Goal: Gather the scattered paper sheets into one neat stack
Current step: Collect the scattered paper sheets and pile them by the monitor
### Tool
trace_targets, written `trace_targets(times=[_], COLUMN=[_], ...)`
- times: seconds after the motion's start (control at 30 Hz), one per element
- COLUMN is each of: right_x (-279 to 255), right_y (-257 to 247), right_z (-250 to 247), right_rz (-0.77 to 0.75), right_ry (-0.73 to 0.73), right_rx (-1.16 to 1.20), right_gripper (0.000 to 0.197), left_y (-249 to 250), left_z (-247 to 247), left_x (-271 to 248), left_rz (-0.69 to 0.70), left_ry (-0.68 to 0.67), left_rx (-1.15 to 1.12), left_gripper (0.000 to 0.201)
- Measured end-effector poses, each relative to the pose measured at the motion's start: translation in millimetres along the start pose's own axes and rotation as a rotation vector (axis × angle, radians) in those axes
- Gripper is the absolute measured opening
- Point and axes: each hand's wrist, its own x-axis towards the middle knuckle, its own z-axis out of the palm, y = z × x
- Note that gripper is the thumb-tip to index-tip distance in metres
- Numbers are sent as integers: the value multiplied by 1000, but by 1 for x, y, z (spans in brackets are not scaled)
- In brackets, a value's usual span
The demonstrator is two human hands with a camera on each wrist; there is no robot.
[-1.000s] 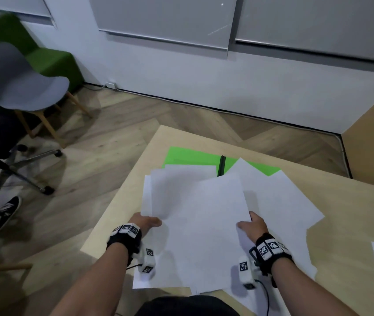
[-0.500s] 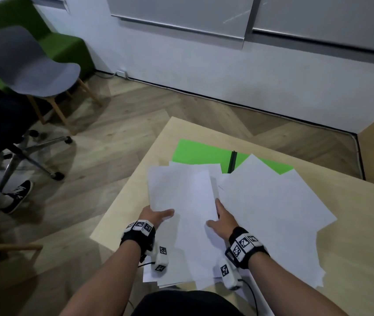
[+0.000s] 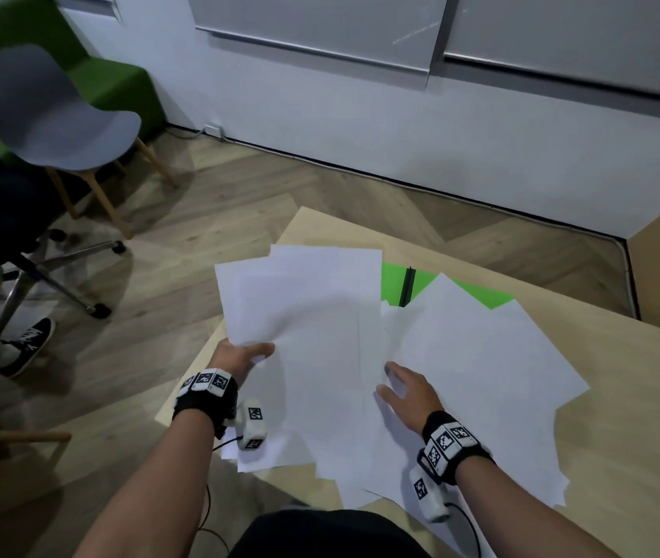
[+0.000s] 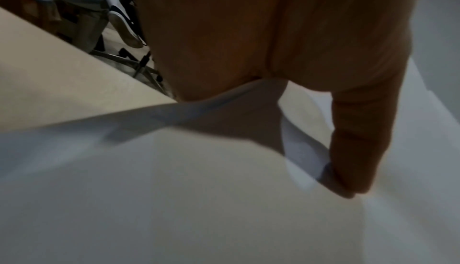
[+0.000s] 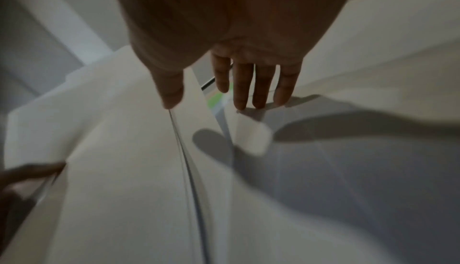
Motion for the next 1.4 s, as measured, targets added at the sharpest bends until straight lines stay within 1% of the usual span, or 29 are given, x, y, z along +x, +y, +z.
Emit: trace_targets(times=[0.07, 0.17, 0.2, 0.23, 0.3, 0.33, 0.43, 0.5, 0.57, 0.6, 0.63, 0.67, 0.73, 0.83, 0.9, 1.0, 1.1, 1.17, 1.23, 1.3, 1.33, 1.4], right_x=[-2, -2, -1, 0, 0, -1, -4, -4, -3, -2, -5, -7, -16, -37, -50, -71, -90, -95, -91, -87, -86, -88], right_y=[-9, -27, -34, -40, -50, -55, -56, -51, -46, -42, -44, -44, -50, -65, -75, -85, -78, -63, -42, -24, -18, -16], right_z=[-7, -20, -24, -28, -32, -32, -26, -23, -24, -27, -31, -36, -47, -71, -91, -127, -150, -150, -139, -127, -123, -122], right_rz=[26, 34, 23, 8, -10, -18, -16, 7, 40, 48, 47, 19, -44, -130, -188, -231, -279, -226, -113, 21, 63, 85], right_ry=[55, 140, 141, 131, 119, 111, 103, 116, 165, 205, 249, 292, 345, 412, 516, 708, 819, 859, 864, 829, 820, 833], right_rx=[200, 527, 591, 616, 573, 544, 532, 528, 521, 533, 550, 587, 678, 772, 803, 857, 862, 821, 769, 756, 788, 800], right_gripper=[69, 83, 81, 73, 57, 56, 63, 63, 65, 65, 60, 50, 36, 31, 30, 28, 36, 40, 42, 39, 36, 29], left_y=[9, 23, 26, 30, 35, 38, 48, 52, 60, 65, 74, 84, 110, 139, 151, 160, 158, 146, 126, 106, 96, 86], left_z=[0, 9, 13, 18, 29, 35, 54, 63, 70, 73, 74, 75, 74, 77, 86, 112, 141, 160, 176, 184, 186, 190], left_x=[-2, -12, -15, -18, -24, -26, -35, -41, -45, -46, -47, -48, -56, -73, -82, -92, -102, -103, -99, -92, -86, -79], left_rz=[2, 9, 7, 9, 4, 5, -6, 4, 17, 32, 56, 90, 184, 298, 391, 500, 559, 525, 442, 346, 305, 270], left_ry=[-37, -102, -117, -143, -208, -240, -280, -299, -342, -352, -351, -355, -370, -476, -538, -541, -564, -600, -623, -587, -550, -500], left_rx=[-62, -138, -135, -131, -157, -181, -185, -181, -207, -225, -228, -210, -129, -101, -76, -108, -156, -125, -63, -22, -17, -31], left_gripper=[31, 18, 15, 17, 29, 31, 29, 34, 41, 37, 27, 17, 13, 19, 22, 28, 45, 49, 45, 45, 52, 64])
